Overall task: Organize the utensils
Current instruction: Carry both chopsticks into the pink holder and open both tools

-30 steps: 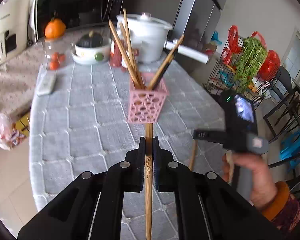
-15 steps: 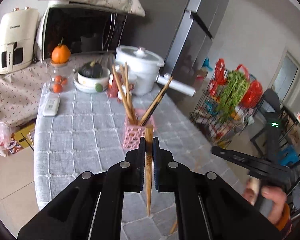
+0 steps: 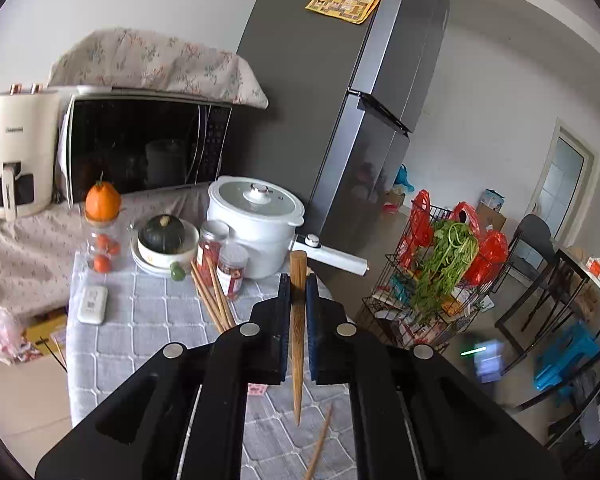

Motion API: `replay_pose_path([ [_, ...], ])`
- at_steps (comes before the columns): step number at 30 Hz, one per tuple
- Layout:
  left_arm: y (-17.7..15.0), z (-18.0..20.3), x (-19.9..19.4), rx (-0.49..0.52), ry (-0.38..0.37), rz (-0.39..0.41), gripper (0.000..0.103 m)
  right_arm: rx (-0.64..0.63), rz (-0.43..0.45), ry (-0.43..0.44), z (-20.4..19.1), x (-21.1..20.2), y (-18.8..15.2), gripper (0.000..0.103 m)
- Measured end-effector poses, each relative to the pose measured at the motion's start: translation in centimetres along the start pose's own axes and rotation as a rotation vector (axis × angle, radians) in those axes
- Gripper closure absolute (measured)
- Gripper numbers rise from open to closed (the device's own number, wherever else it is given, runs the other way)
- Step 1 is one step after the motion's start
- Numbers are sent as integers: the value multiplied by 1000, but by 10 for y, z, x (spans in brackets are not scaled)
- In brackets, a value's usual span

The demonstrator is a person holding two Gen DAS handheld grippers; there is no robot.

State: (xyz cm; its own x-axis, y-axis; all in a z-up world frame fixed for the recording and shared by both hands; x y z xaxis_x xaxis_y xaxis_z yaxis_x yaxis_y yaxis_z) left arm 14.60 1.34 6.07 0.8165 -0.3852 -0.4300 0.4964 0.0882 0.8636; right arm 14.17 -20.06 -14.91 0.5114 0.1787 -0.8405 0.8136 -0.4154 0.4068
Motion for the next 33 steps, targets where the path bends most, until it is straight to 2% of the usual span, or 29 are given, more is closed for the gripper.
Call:
replay_pose_path([
  [2, -11, -4, 3, -10, -4, -19, 97, 14, -80, -68, 12, 41, -10, 55],
  [4, -19, -9, 7, -15, -4, -35, 97, 46, -186, -98, 21, 84, -23, 59],
  [5, -23, -12, 8, -17, -3, -43, 97, 57, -207, -110, 23, 96, -26, 59],
  [8, -33, -22, 12, -29, -7, -62, 97, 43, -222, -154, 21, 119, -31, 60],
  [9, -36, -25, 14, -33, -6, -68, 97, 21, -190, -176, 19, 119, -30, 65],
  [10, -38, -28, 15, -35, -5, -74, 97, -11, -176, -206, 16, 120, -29, 73],
  [11, -40, -29, 17, -36, -2, -80, 97, -33, -162, -232, 14, 120, -30, 92],
  [15, -39, -35, 15, -42, 3, -78, 97, -51, -117, -228, 9, 113, -35, 96],
  [19, -34, -33, 4, -41, -3, -58, 97, -78, -3, -191, 1, 75, -31, 98],
  [25, -26, -34, -11, -48, 13, -35, 97, -92, 192, -48, -21, -27, -17, 98],
  [29, -6, -32, -16, -69, 20, -7, 97, -90, 303, 39, -35, -91, -5, 98],
  [33, 20, -28, -13, -65, 46, 38, 97, -76, 377, 113, -45, -135, 13, 98],
])
Point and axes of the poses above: each gripper's, at about its wrist camera, not at the fingertips, and x roughly the way its jaws point, z to its right, y to its top, the point moved 8 cm from there along x, roughly the way its jaws point, and after that the axes turned 3 degrees about y, right-handed, at the moved point
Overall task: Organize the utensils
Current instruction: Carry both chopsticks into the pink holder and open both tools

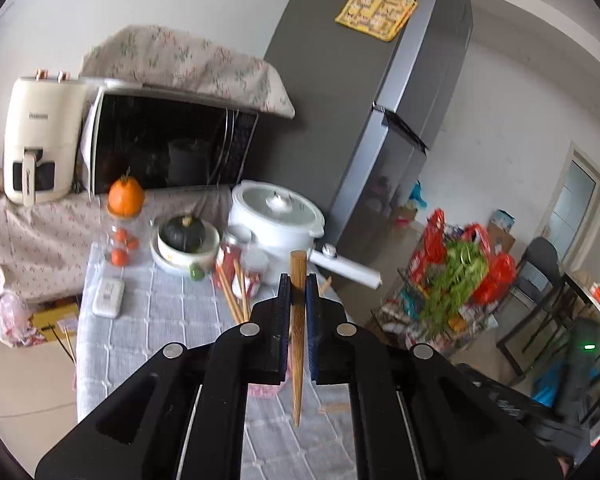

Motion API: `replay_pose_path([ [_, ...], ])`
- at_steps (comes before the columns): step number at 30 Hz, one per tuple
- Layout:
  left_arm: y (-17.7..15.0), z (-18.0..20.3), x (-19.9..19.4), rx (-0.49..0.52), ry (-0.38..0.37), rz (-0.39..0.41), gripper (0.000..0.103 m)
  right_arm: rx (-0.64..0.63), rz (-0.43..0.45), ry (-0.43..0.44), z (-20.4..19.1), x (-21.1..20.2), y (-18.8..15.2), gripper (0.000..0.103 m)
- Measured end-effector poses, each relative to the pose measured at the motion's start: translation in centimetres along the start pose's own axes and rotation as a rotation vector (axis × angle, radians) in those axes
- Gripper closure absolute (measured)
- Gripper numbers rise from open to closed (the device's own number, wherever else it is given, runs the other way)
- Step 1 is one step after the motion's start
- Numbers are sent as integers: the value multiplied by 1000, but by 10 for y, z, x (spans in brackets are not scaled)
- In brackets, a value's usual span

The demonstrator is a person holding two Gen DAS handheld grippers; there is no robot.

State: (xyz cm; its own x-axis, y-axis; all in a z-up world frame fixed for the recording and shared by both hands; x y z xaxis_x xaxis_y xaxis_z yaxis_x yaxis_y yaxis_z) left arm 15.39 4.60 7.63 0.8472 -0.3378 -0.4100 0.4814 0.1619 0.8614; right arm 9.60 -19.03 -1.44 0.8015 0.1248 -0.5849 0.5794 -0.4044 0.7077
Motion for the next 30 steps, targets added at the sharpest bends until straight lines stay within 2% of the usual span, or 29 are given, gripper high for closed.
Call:
replay_pose_path([
  [5, 30, 8, 17, 23, 47, 69, 97, 39, 62, 49, -10, -17, 38, 98],
  [9, 38, 6, 47, 23, 81, 62, 97, 50, 91, 74, -17, -19, 58, 98],
  [12, 33, 2, 81, 37, 124, 11, 94, 40, 105, 75, -18, -17, 67, 98],
  [13, 25, -2, 95, 40, 149, -44, 91, 40, 105, 76, -19, -16, 68, 98],
  [14, 20, -7, 101, 26, 161, -72, 83, 42, 100, 80, -20, -14, 69, 98],
  [16, 16, -18, 94, -20, 165, -45, 79, 52, 82, 98, -22, -10, 70, 98],
  [19, 17, -34, 59, -49, 202, 57, 66, 56, 82, 105, -27, -6, 75, 98],
  [21, 14, -42, 36, -76, 200, 95, 58, 53, 92, 109, -33, -4, 80, 98],
  [26, -6, -71, -7, -138, 193, 105, 58, 44, 124, 107, -58, 11, 96, 98],
  [30, -18, -87, -13, -155, 212, 80, 58, 25, 135, 67, -74, 40, 100, 98],
])
Point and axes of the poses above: each gripper's, at about its wrist camera, not at the fingertips, and x roughly the way its jaws point, z to its right, y to its top, the point moved 8 cm from there along x, roughly the way its jaws point, and after that the axes turned 3 degrees about y, right-handed, at the moved point
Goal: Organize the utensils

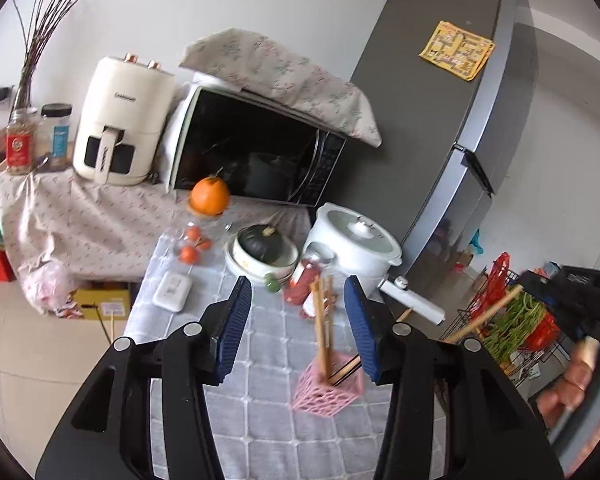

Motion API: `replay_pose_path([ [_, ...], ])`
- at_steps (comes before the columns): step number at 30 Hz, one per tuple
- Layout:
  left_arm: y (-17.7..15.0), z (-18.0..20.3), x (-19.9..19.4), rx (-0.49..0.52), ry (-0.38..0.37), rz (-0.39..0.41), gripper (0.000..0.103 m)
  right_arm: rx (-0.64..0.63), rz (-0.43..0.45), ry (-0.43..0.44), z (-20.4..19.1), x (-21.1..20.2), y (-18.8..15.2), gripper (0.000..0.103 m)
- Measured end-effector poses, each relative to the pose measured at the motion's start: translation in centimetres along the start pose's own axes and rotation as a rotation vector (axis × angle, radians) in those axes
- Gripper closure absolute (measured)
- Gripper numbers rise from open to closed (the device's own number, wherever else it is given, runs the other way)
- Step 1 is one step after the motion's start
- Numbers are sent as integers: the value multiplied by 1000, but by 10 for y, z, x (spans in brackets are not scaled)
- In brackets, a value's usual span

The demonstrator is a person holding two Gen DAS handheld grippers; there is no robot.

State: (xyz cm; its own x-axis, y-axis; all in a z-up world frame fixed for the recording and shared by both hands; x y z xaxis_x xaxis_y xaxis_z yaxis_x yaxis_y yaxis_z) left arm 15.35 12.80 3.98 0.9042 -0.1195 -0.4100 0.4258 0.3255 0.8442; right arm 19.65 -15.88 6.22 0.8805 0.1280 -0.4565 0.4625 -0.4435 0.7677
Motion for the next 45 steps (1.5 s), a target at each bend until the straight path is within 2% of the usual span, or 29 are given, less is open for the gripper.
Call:
replay_pose_path([
  [4, -5, -9, 11, 2, 19, -25, 55, -7, -25, -46, -1, 41, -16, 97],
  [6, -9, -14, 18, 0, 32, -44, 48, 3, -67, -51, 4, 72, -33, 95],
  [7, -10, -15, 19, 3, 36, -47, 46, 6, -75, -55, 6, 79, -37, 82],
  [8, -11, -16, 21, 19, 48, -48, 42, 10, -80, -63, 10, 85, -43, 63],
  [9, -13, -15, 21, 38, 61, -45, 35, 14, -70, -68, 13, 86, -47, 56],
  [10, -14, -14, 20, 57, 77, -40, 33, 12, -39, -86, 16, 80, -49, 46],
  [13, -18, -8, 17, 112, 125, -10, 15, -59, 7, -131, 15, 62, -55, 43],
  [14, -20, -3, 15, 132, 132, -3, 6, -87, 18, -157, 15, 52, -60, 39],
  [17, -27, 13, 11, 193, 156, 13, 7, -130, 35, -204, 19, 31, -73, 29],
  [20, -32, 27, 3, 238, 196, 52, 7, -166, 43, -255, 28, 13, -86, 25],
  [23, -34, 39, -10, 263, 236, 124, 7, -172, 57, -284, 37, -7, -94, 12],
  [25, -35, 48, -21, 264, 239, 177, 7, -158, 72, -291, 44, -20, -98, 8],
  [26, -37, 53, -26, 269, 215, 187, 7, -146, 82, -293, 49, -29, -100, 7],
  [30, -54, 69, -38, 269, 117, 154, 7, -125, 87, -295, 61, -51, -110, 7],
  [32, -62, 73, -41, 259, 95, 128, 7, -132, 75, -298, 66, -60, -118, 7],
  [37, -90, 88, -45, 344, 139, 70, 7, -113, 87, -313, 82, -80, -133, 7],
  [45, -102, 101, -47, 363, 153, 81, 7, -123, 87, -341, 96, -88, -137, 7],
])
Point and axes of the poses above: each gripper's, at about its wrist camera, not at the fingertips, and x roughly the way its jaws point, z to its right, y to its top, the point moved 8 cm from there along x, roughly the way its jaws point, and after that the axes turned 3 degrees about y, right-handed, at the moved point
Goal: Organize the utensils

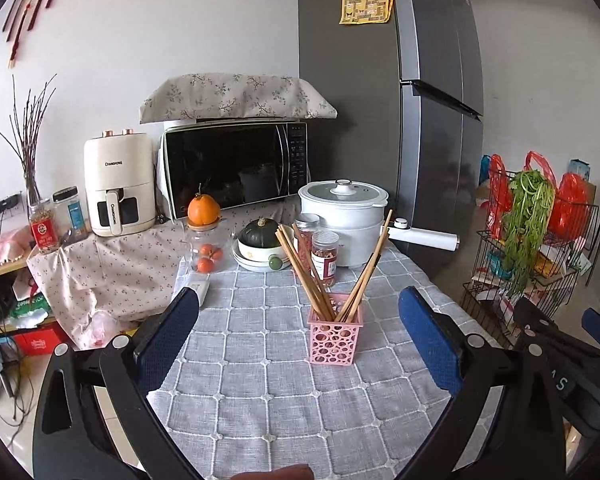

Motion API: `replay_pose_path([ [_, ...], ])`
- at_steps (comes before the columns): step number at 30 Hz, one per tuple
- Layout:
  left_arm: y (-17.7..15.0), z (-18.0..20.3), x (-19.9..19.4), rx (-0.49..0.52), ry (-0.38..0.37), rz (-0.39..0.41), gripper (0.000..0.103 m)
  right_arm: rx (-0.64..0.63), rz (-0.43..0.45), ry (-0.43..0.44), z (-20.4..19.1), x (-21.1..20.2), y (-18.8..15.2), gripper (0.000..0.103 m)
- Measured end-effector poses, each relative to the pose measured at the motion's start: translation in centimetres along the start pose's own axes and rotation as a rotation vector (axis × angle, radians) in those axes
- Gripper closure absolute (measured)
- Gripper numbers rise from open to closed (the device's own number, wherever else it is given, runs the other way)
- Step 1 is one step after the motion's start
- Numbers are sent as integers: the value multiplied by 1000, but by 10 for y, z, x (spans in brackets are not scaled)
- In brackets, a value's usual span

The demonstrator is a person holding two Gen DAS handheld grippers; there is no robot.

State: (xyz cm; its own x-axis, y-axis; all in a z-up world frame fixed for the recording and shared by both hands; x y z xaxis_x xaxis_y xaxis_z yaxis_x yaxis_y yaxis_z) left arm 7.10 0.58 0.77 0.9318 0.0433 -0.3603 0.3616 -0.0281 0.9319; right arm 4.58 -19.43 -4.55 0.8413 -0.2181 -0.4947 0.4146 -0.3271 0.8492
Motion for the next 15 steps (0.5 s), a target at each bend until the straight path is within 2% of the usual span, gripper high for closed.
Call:
replay_pose_path([
  [3, -2, -1, 5, 0, 18, -12, 7, 5, 15, -18, 5, -3, 2, 7],
  [15, -6, 1, 11, -2, 6, -35, 7, -3, 4, -15, 4, -1, -2, 7],
])
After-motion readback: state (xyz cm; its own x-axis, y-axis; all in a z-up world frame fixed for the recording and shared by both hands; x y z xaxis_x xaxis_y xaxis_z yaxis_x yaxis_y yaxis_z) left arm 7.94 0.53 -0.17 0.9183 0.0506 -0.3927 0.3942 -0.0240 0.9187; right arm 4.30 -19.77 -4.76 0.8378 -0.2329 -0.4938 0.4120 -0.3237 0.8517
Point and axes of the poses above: each gripper's, at about its wrist camera, not at the fingertips, and x roughly the way its jaws point, z to its right, y to its top, the point moved 8 cm from there along x, roughly the way its jaws point, and after that the axes turned 3 degrees about y, right-handed, at the moved point
